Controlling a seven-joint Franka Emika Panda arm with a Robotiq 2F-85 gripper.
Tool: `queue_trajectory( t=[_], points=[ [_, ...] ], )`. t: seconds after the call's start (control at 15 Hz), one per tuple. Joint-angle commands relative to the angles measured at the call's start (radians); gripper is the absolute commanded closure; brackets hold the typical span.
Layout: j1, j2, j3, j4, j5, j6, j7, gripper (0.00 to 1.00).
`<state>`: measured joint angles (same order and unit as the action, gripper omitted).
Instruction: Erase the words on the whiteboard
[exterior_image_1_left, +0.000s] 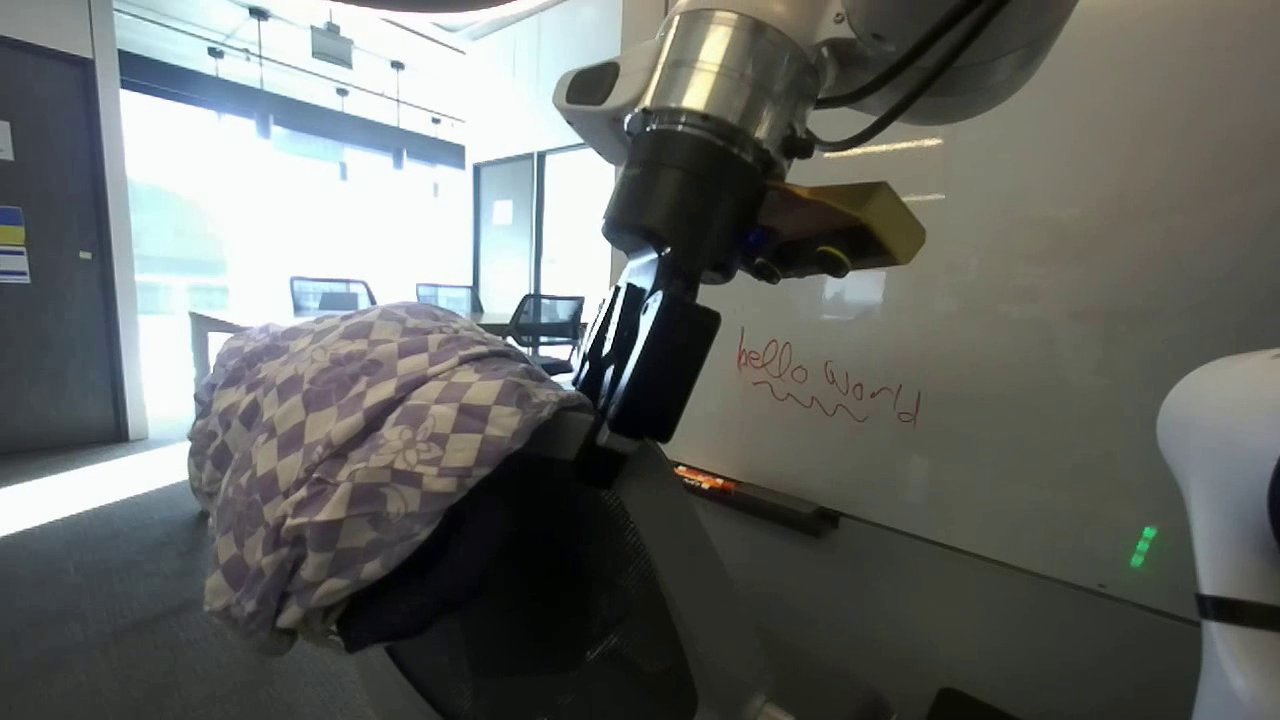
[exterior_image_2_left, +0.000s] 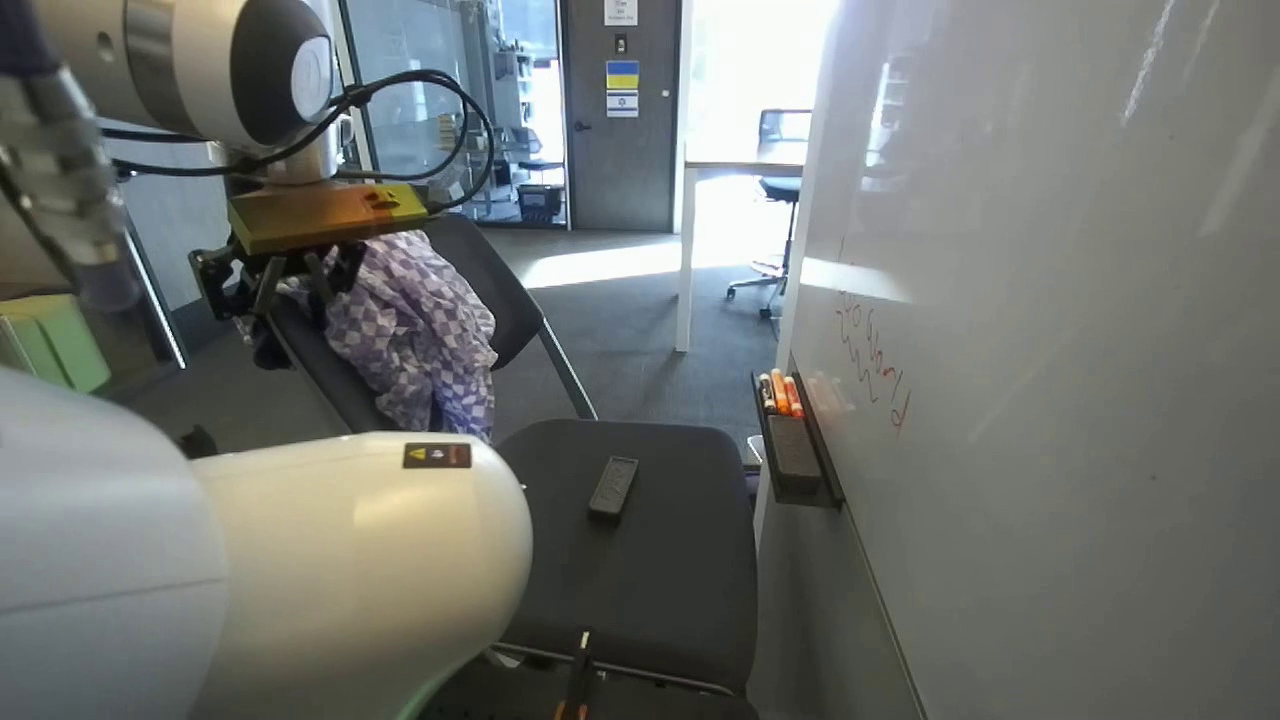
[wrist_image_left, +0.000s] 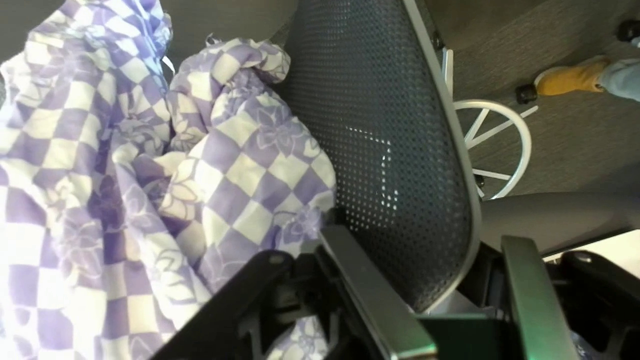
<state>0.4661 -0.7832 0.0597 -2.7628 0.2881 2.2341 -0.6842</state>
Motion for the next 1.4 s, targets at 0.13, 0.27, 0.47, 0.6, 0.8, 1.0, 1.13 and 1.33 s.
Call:
queue_trajectory(
  t=[0.13,0.27,0.47,0.6,0.8,1.0,1.13,1.33],
  points=[
    [0.034,0.185,-0.05,0.001,0.015,0.26,-0.072,0.85],
    [0.056,0.247,-0.065,0.003,0.026,0.366,-0.076,0.84],
    [0.09,0.351,-0.086,0.037,0.021,0.531,-0.064,0.84],
    [0.121,0.418,-0.109,0.065,0.008,0.656,-0.065,0.84],
    [0.215,0.523,-0.177,0.107,0.019,0.818,-0.056,0.84],
    [0.308,0.633,-0.245,0.186,0.056,0.936,-0.083,0.85],
    [0.349,0.664,-0.293,0.218,0.06,0.964,-0.047,0.36],
    [0.251,0.665,-0.254,0.242,0.029,0.815,0.1,0.21]
  ],
)
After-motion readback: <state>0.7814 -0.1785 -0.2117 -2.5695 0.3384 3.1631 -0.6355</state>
